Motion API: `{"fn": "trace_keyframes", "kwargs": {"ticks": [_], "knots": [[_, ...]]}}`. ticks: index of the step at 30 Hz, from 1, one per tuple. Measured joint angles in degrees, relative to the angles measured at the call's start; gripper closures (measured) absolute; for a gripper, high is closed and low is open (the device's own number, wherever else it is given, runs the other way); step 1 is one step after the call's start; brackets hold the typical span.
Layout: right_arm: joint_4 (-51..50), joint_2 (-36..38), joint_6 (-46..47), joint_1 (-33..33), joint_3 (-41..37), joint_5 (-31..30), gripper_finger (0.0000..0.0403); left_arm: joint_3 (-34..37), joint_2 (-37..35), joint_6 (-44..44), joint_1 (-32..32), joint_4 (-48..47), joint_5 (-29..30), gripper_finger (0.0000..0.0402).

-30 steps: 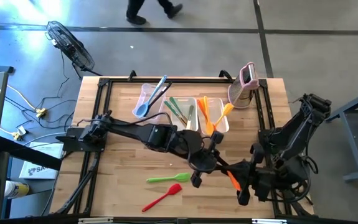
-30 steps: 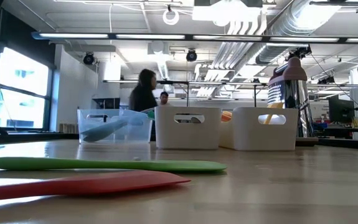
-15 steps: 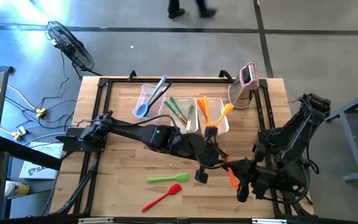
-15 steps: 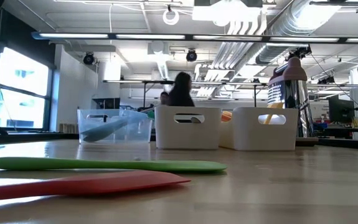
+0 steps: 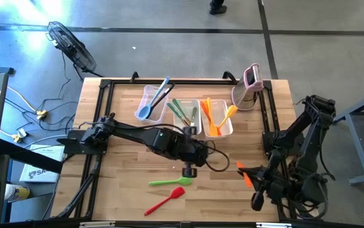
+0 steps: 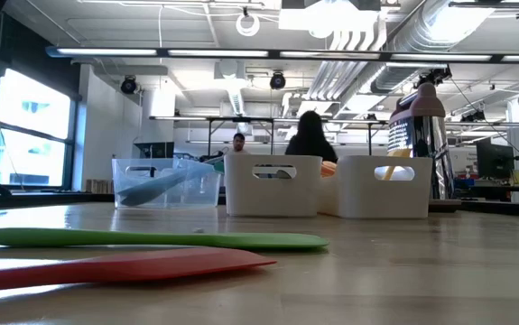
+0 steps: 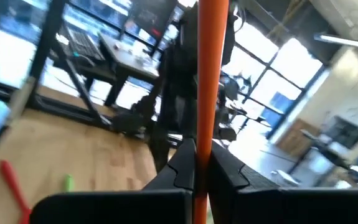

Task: Pick & Place Kitchen Items
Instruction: Put the orange spatula into the right white bin

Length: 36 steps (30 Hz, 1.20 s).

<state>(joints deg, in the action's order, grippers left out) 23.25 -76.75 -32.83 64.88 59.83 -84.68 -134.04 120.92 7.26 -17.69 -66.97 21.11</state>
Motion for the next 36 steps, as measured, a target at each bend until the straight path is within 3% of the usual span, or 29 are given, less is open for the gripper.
{"fn": "trace_keyframes", "kwargs": {"ticks": [5, 9, 11, 19, 22, 28, 36], "knots": [[-8.50, 0.01, 11.38, -0.50, 0.00, 6.64, 0.0397, 0.00, 0.00, 15.05, 0.00, -14.99, -7.93, 0.0311], [-21.13, 0.05, 27.46, -5.26, -0.01, 22.59, 0.0397, -0.04, 0.34, 21.72, -0.93, -20.93, -10.42, 0.0311], [-26.61, 0.04, 35.01, -8.77, -0.04, 27.57, 0.0397, -0.05, 0.35, 22.70, -1.80, -21.53, -10.28, 0.0311], [-44.71, 1.33, 58.13, -21.46, -0.09, 29.72, 0.0397, -0.11, 0.35, 25.51, -6.66, -21.47, -6.15, 0.0311], [-48.25, 2.89, 61.66, -25.57, -0.09, 32.87, 0.0397, -0.11, 0.35, 27.69, -8.91, -21.50, -4.54, 0.0311], [-51.13, 7.09, 64.14, -36.26, -0.09, 46.79, 0.0397, -0.11, 0.38, 33.13, -12.78, -21.52, -0.87, 0.0311], [-54.11, 10.10, 59.72, -53.71, -0.09, 62.04, 0.0393, -0.17, 2.55, 37.16, -14.41, -23.01, 2.78, 0.0311]]}}
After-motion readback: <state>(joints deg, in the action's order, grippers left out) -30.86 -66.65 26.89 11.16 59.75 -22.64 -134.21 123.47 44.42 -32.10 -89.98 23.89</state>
